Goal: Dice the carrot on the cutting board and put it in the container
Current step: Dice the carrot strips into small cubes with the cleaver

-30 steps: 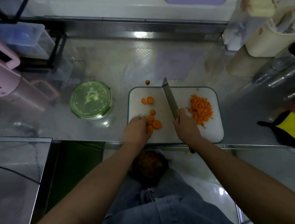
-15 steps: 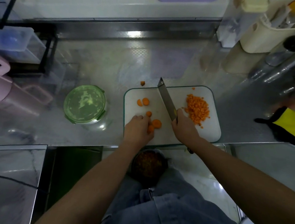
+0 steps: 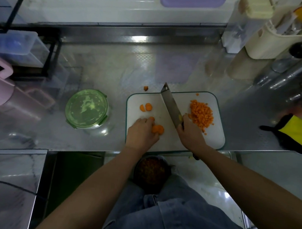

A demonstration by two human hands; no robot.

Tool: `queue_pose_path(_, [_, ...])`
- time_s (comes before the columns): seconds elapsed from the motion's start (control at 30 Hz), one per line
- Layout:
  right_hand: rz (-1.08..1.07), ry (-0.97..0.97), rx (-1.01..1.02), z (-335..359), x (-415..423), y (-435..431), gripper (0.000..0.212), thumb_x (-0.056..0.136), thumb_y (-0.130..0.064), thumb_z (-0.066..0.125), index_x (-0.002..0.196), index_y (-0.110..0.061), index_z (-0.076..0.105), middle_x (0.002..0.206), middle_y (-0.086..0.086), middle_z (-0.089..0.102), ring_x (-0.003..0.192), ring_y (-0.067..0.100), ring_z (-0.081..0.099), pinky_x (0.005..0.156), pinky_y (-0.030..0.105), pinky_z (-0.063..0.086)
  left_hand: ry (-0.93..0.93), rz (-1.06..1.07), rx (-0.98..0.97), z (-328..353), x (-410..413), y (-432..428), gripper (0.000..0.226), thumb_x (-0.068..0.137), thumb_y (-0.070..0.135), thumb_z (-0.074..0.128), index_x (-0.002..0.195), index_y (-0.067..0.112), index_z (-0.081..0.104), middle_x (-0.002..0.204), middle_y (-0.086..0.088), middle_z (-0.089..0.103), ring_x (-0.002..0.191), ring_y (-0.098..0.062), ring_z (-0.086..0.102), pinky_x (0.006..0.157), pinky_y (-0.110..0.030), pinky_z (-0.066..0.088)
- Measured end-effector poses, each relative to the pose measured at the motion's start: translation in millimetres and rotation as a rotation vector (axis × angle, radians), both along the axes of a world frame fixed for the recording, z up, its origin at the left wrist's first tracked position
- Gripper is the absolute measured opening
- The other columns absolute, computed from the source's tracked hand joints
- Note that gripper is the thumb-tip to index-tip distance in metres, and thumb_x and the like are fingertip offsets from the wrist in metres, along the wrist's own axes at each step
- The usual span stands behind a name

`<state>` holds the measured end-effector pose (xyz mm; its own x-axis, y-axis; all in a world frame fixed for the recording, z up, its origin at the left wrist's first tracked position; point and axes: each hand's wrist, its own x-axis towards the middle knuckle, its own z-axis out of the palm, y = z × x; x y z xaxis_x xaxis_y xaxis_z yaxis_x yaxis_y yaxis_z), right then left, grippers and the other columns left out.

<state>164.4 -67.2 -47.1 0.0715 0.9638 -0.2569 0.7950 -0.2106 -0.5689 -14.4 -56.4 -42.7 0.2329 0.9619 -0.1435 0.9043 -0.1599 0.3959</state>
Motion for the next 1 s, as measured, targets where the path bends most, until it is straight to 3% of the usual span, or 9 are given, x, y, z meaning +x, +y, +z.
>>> queue_pose_path(0.1, [-0.06, -0.034, 0.014, -1, 11, -8, 0.014, 0.096, -0.016, 0.045, 0.104, -0.005, 0.047, 0.065, 0.003, 0.043, 0.062, 0.026, 0.049, 0.055, 0.035, 0.034, 0.0, -0.038, 0.014, 5, 14, 9, 0.025, 0.085, 0.037, 0.059, 0.099, 0.016, 0.059, 0.097, -0.004, 0.06, 0.095, -0.021, 0.054, 0.068, -0.03, 0.038])
queue_pose_path(0.2, [-0.1, -0.055, 0.009, -1, 24, -16, 0.026, 0.095, -0.02, 0.045, 0.12, -0.012, 0.048, 0.071, 0.008, 0.053, 0.065, 0.029, 0.053, 0.057, 0.037, 0.041, -0.004, -0.09, 0.001, 1, 33, 17, 0.027, 0.087, 0.036, 0.058, 0.103, 0.015, 0.061, 0.099, -0.005, 0.059, 0.096, -0.022, 0.053, 0.071, -0.032, 0.041])
queue_pose_path(0.37, [-0.098, -0.097, -0.029, 3, 39, -18, 0.017, 0.094, -0.025, 0.044, 0.104, -0.011, 0.047, 0.075, 0.014, 0.061, 0.066, 0.032, 0.057, 0.06, 0.044, 0.048, 0.039, -0.185, 0.005, -11, 60, 28, 0.023, 0.091, 0.031, 0.054, 0.108, 0.018, 0.063, 0.107, -0.006, 0.053, 0.102, -0.026, 0.05, 0.074, -0.039, 0.047])
queue_pose_path(0.47, [-0.066, -0.112, -0.037, 3, 38, -19, 0.017, 0.095, -0.026, 0.043, 0.102, -0.011, 0.046, 0.075, 0.01, 0.057, 0.065, 0.029, 0.053, 0.058, 0.039, 0.043, 0.047, -0.193, -0.028, -17, 69, 31, 0.019, 0.092, 0.022, 0.053, 0.108, 0.019, 0.063, 0.108, -0.007, 0.05, 0.101, -0.024, 0.05, 0.072, -0.036, 0.043])
queue_pose_path(0.57, [-0.028, -0.131, -0.044, 2, 36, -20, 0.016, 0.096, -0.025, 0.044, 0.101, -0.011, 0.045, 0.07, 0.002, 0.047, 0.061, 0.022, 0.046, 0.056, 0.031, 0.032, 0.032, -0.182, -0.064, -17, 71, 32, 0.03, 0.091, 0.019, 0.054, 0.12, 0.019, 0.058, 0.114, -0.007, 0.051, 0.104, -0.025, 0.052, 0.077, -0.034, 0.042])
queue_pose_path(0.67, [-0.014, -0.151, -0.021, 1, 35, -18, 0.019, 0.094, -0.024, 0.047, 0.107, -0.01, 0.048, 0.071, 0.002, 0.048, 0.064, 0.025, 0.052, 0.055, 0.032, 0.035, -0.099, -0.063, -0.113, -14, 69, 29, 0.044, 0.088, 0.026, 0.06, 0.13, 0.016, 0.051, 0.119, -0.008, 0.054, 0.105, -0.026, 0.055, 0.082, -0.035, 0.044])
queue_pose_path(0.8, [0.017, -0.147, 0.014, 1, 34, -13, 0.037, 0.094, -0.023, 0.047, 0.13, -0.013, 0.044, 0.08, 0.01, 0.061, 0.069, 0.028, 0.058, 0.058, 0.036, 0.045, -0.273, 0.262, -0.214, -13, 69, 24, 0.031, 0.085, 0.036, 0.067, 0.108, 0.016, 0.063, 0.095, -0.003, 0.069, 0.087, -0.02, 0.064, 0.069, -0.029, 0.047])
queue_pose_path(0.87, [0.034, -0.125, 0.032, 2, 34, -12, 0.044, 0.094, -0.021, 0.047, 0.137, -0.015, 0.041, 0.082, 0.012, 0.063, 0.069, 0.028, 0.058, 0.057, 0.034, 0.043, -0.309, 0.342, -0.252, -14, 74, 25, 0.024, 0.085, 0.035, 0.068, 0.097, 0.014, 0.07, 0.092, -0.003, 0.072, 0.083, -0.019, 0.065, 0.066, -0.025, 0.045])
queue_pose_path(1.0, [0.043, -0.095, 0.071, 6, 35, -9, 0.048, 0.094, -0.02, 0.047, 0.14, -0.015, 0.04, 0.081, 0.013, 0.063, 0.062, 0.022, 0.049, 0.056, 0.029, 0.035, -0.311, 0.439, -0.318, -16, 83, 31, 0.021, 0.083, 0.033, 0.071, 0.093, 0.015, 0.076, 0.092, -0.004, 0.073, 0.083, -0.02, 0.066, 0.07, -0.028, 0.05])
